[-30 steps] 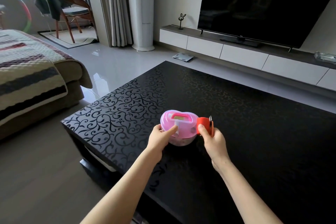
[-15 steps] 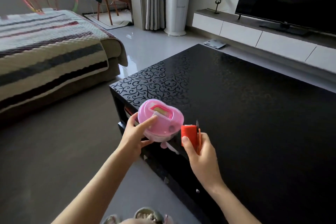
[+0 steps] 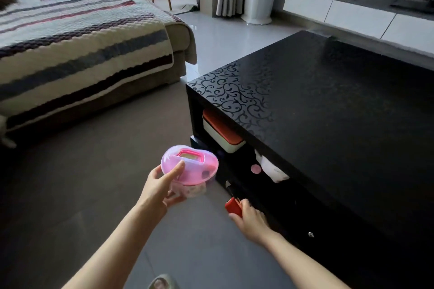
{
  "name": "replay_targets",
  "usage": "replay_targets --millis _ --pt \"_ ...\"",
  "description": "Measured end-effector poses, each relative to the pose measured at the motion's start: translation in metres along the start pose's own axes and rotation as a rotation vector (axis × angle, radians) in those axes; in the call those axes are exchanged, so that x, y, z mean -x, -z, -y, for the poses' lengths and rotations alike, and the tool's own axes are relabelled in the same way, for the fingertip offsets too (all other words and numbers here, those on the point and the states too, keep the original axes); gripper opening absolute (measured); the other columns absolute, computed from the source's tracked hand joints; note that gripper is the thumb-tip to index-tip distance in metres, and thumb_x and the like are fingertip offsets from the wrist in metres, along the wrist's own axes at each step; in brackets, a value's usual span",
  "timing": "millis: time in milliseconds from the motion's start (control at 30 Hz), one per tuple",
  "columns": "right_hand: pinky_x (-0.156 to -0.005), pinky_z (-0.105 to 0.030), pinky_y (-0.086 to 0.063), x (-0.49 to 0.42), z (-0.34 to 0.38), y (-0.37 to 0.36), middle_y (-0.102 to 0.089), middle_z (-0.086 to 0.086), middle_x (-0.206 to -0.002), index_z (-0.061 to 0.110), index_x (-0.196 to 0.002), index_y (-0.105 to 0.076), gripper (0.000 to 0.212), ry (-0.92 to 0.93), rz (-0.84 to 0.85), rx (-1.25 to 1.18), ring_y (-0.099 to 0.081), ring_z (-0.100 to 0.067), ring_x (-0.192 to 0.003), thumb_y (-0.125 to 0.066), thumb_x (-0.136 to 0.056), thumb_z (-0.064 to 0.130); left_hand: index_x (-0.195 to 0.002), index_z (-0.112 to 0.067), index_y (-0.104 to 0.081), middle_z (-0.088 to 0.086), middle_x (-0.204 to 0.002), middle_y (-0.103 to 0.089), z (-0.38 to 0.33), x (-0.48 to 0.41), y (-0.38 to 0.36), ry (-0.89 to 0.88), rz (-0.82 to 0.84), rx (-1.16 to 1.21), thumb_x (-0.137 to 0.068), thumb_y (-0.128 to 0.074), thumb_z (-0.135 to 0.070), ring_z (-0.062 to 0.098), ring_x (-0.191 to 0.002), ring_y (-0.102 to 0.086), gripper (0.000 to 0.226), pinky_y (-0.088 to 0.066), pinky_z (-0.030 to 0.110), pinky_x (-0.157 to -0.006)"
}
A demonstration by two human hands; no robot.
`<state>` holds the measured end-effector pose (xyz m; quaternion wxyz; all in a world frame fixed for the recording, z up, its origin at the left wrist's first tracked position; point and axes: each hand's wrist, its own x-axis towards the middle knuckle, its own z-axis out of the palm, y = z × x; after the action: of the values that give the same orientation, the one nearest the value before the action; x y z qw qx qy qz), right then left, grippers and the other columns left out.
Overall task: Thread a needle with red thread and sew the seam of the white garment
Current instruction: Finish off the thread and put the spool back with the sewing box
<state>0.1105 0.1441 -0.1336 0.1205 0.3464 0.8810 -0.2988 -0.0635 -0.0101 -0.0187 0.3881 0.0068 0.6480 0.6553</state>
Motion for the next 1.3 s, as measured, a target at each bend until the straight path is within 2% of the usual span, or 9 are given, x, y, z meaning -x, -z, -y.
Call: replay_targets --millis 300,433,600,767,933,1033,1133,1200,1300 --pt "-0.091 -0.037 -0.042 -0.063 -0.021 -0.049 -0.044 -0.015 -0.138 0.006 -0.126 -0.037 0.05 -0.107 0.145 0.227 -0.053 -0.033 -0.12 -0.044 -0.098 0.046 -0.123 -0.023 -0.057 0.006 -0.115 -0.067 0.032 -0.06 0.039 0.066 -0.089 -0.05 -0.056 -0.081 -0.051 0.027 -0.098 -0.068 0.077 -0.059 0.045 -0.074" --pt "-0.095 -0.039 -0.041 -0.068 -0.027 -0.06 -0.024 -0.024 -0.153 0.007 -0.13 -0.034 0.051 -0.102 0.177 0.312 -0.053 -0.036 -0.122 -0.041 -0.099 0.046 -0.127 -0.023 -0.054 0.006 -0.12 -0.065 0.031 -0.074 0.042 0.067 -0.091 -0.041 -0.054 -0.083 -0.051 0.026 -0.101 -0.067 0.083 -0.059 0.043 -0.071" --pt "-0.094 -0.037 -0.043 -0.076 -0.025 -0.067 -0.02 -0.026 -0.153 0.005 -0.132 -0.033 0.053 -0.113 0.162 0.299 -0.053 -0.036 -0.122 -0.042 -0.099 0.045 -0.131 -0.023 -0.052 0.006 -0.119 -0.066 0.037 -0.076 0.04 0.06 -0.066 -0.054 -0.054 -0.083 -0.051 0.026 -0.097 -0.069 0.087 -0.059 0.048 -0.076" --pt "-0.09 -0.035 -0.045 -0.06 -0.019 -0.081 -0.007 -0.033 -0.154 0.003 -0.13 -0.035 0.052 -0.112 0.189 0.292 -0.053 -0.036 -0.121 -0.044 -0.099 0.043 -0.129 -0.025 -0.054 0.005 -0.115 -0.069 0.043 -0.066 0.041 0.057 -0.034 -0.103 -0.056 -0.084 -0.05 0.025 -0.093 -0.071 0.083 -0.058 0.05 -0.08" --pt "-0.092 -0.037 -0.043 -0.047 -0.005 -0.085 -0.013 -0.033 -0.153 0.001 -0.132 -0.033 0.054 -0.073 0.204 0.252 -0.052 -0.037 -0.123 -0.044 -0.099 0.042 -0.124 -0.028 -0.058 0.003 -0.109 -0.071 0.041 -0.055 0.045 0.043 -0.022 -0.139 -0.057 -0.082 -0.05 0.024 -0.09 -0.071 0.074 -0.058 0.049 -0.08" --pt "-0.09 -0.037 -0.043 -0.029 0.014 -0.085 -0.029 -0.024 -0.15 0.004 -0.129 -0.034 0.052 0.031 0.157 0.242 -0.055 -0.035 -0.119 -0.042 -0.098 0.044 -0.125 -0.027 -0.057 0.004 -0.111 -0.07 0.041 -0.051 0.049 0.051 -0.035 -0.136 -0.054 -0.084 -0.05 0.024 -0.092 -0.07 0.08 -0.059 0.046 -0.076" --pt "-0.08 -0.038 -0.043 -0.003 0.022 -0.072 -0.054 -0.012 -0.129 0.009 -0.124 -0.041 0.062 0.094 -0.029 0.067 -0.06 -0.034 -0.108 -0.037 -0.09 0.061 -0.125 -0.026 -0.057 0.005 -0.112 -0.069 0.043 -0.047 0.055 0.059 -0.033 -0.124 -0.05 -0.085 -0.052 0.024 -0.091 -0.07 0.084 -0.059 0.041 -0.068" --pt "-0.076 -0.038 -0.044 0.006 0.013 -0.057 -0.064 -0.011 -0.112 0.011 -0.12 -0.045 0.068 0.069 -0.192 -0.064 -0.064 -0.033 -0.099 -0.035 -0.084 0.068 -0.125 -0.027 -0.057 0.006 -0.114 -0.069 0.043 -0.045 0.057 0.06 -0.011 -0.135 -0.047 -0.085 -0.053 0.026 -0.092 -0.07 0.087 -0.058 0.038 -0.066" --pt "-0.073 -0.037 -0.045 -0.003 -0.015 -0.046 -0.068 -0.008 -0.095 0.015 -0.104 -0.05 0.043 -0.064 -0.251 -0.098 -0.065 -0.031 -0.091 -0.048 -0.091 0.056 -0.126 -0.029 -0.056 0.005 -0.115 -0.068 0.042 -0.044 0.055 0.065 0.001 -0.15 -0.054 -0.084 -0.048 0.029 -0.096 -0.068 0.079 -0.057 0.038 -0.066"
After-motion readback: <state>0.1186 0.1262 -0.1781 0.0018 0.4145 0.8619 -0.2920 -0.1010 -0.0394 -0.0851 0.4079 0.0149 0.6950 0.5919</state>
